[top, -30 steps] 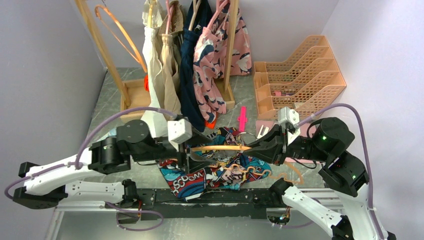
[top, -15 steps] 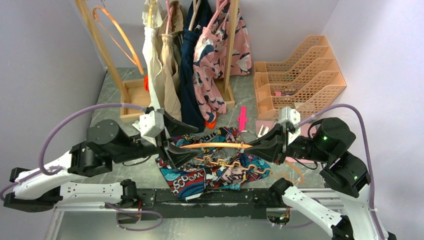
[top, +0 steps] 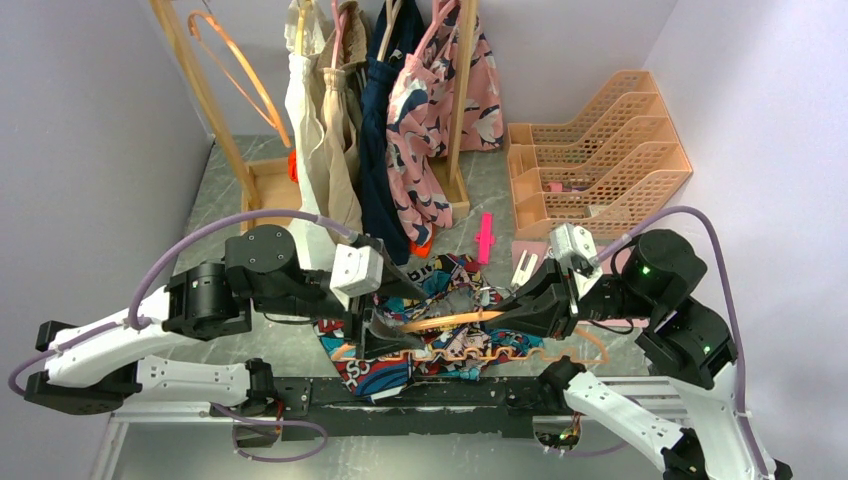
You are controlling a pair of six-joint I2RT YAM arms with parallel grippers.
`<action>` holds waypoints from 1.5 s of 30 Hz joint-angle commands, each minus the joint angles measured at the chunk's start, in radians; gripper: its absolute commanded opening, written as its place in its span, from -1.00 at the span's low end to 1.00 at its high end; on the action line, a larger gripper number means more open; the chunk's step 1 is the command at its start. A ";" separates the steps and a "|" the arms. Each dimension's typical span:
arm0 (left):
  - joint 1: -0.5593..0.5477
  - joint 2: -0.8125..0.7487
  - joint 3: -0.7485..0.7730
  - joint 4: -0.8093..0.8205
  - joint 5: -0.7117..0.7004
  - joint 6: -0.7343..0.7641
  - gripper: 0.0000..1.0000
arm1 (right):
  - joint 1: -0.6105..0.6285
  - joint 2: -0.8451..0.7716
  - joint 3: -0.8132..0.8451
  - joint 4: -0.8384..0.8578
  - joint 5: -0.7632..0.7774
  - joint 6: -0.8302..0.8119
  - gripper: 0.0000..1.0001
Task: Place the shorts on the hanger
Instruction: Adjust the hanger.
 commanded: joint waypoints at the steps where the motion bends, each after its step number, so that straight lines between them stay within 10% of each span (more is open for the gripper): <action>1: -0.003 0.000 0.018 -0.063 0.134 0.004 0.42 | -0.001 0.012 0.038 0.064 -0.063 0.011 -1.00; 8: -0.003 0.050 0.010 -0.104 0.197 -0.013 0.26 | -0.002 0.024 0.027 0.092 -0.066 0.023 -1.00; 16: -0.003 0.071 -0.011 -0.096 0.129 -0.019 -0.85 | -0.001 0.034 0.025 0.077 -0.032 0.007 -1.00; 20: -0.003 -0.003 -0.056 -0.027 0.038 -0.038 -0.86 | -0.001 0.020 0.028 0.068 0.042 0.021 -1.00; 28: -0.003 -0.081 -0.141 0.142 -0.289 -0.087 -0.86 | -0.002 0.020 0.098 0.044 0.352 0.141 0.79; 45: -0.003 0.186 -0.054 0.437 -0.571 -0.069 -0.86 | -0.003 -0.032 0.218 -0.022 1.047 0.332 0.86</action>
